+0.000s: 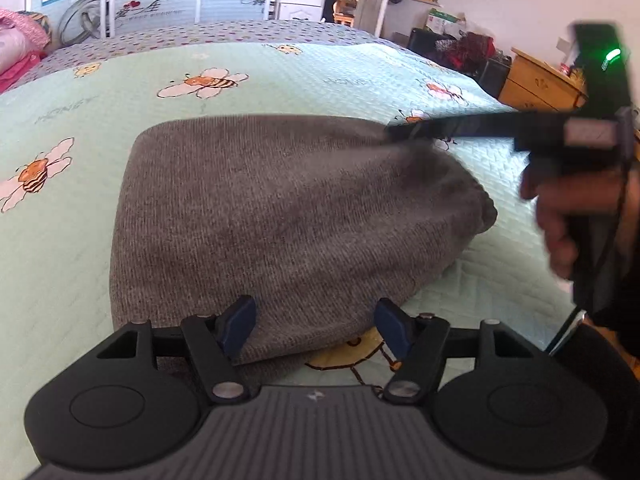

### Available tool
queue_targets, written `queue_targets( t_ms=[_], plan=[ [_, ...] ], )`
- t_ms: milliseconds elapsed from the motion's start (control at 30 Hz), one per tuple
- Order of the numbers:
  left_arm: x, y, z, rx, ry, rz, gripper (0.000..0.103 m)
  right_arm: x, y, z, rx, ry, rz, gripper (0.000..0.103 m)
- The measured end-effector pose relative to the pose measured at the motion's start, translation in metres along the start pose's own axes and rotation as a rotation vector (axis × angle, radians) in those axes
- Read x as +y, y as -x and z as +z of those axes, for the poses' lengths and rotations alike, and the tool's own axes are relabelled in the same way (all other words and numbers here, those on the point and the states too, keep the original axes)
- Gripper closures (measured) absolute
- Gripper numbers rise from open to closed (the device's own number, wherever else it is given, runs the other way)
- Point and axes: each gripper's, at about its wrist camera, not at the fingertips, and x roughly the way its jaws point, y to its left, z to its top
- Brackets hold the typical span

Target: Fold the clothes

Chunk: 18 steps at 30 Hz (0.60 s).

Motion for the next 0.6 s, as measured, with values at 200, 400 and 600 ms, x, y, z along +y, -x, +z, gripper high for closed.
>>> queue_targets(
  t_ms=[200,400,600],
  plan=[
    [-0.004,0.007,-0.004,-0.002,-0.03,-0.001,0.034,0.046,0.011,0.002,-0.012,0.26,0.19,0.061],
    [0.008,0.029,-0.013,-0.049,0.008,-0.025,0.034,0.025,-0.022,0.004,0.072,0.23,0.1,0.061],
    [0.01,0.03,-0.032,-0.018,-0.029,-0.044,0.034,0.109,-0.002,0.031,0.04,0.329,0.336,0.055]
  ],
)
